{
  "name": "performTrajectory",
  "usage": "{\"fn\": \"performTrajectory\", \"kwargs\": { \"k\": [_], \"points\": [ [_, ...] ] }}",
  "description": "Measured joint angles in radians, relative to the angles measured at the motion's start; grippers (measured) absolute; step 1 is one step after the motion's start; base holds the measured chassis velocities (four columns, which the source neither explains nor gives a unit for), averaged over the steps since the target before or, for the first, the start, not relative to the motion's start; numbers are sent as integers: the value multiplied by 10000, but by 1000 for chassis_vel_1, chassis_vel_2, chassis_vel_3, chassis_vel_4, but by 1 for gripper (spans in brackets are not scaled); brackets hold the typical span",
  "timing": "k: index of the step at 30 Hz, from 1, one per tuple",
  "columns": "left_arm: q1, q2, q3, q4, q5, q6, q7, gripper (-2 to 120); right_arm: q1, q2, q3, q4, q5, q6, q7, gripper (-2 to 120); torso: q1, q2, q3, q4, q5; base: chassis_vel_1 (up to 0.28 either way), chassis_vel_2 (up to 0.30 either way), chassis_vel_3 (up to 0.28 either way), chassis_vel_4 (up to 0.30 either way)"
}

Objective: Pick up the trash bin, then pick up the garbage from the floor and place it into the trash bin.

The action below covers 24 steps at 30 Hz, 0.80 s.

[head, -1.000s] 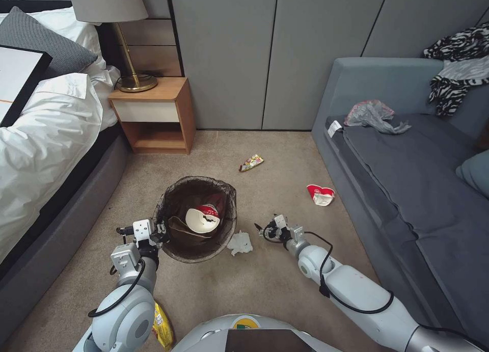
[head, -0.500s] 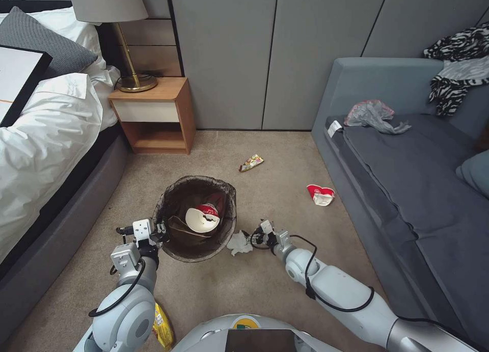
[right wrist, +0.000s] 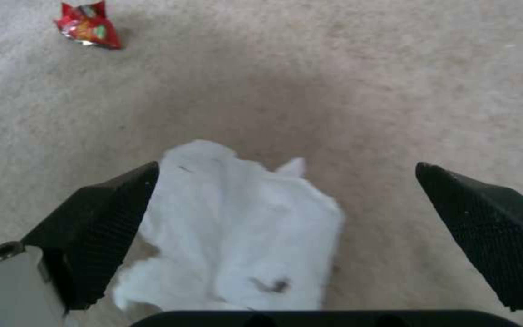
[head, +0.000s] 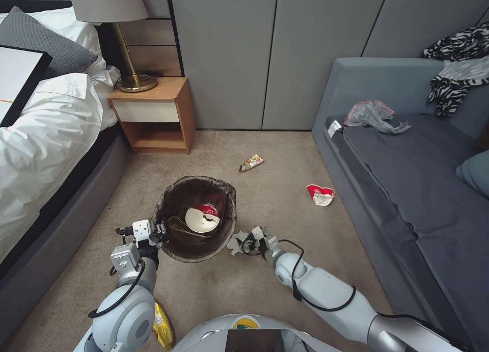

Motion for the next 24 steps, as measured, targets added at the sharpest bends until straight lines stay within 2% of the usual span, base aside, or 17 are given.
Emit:
{"fn": "performTrajectory", "kwargs": {
  "k": [13,24],
  "points": [
    [-90,-14,-48,29,-25,-26,-9,0,104,1061,15,-1231,-424,233,-67,100,0,0,0,1,1,0,0,0,0],
    [-157,7,-64,34,-99,-28,-48,0,-78,1143,73,-1486,-605,192,92,100,0,0,0,0,1,0,0,0,0]
  ]
}}
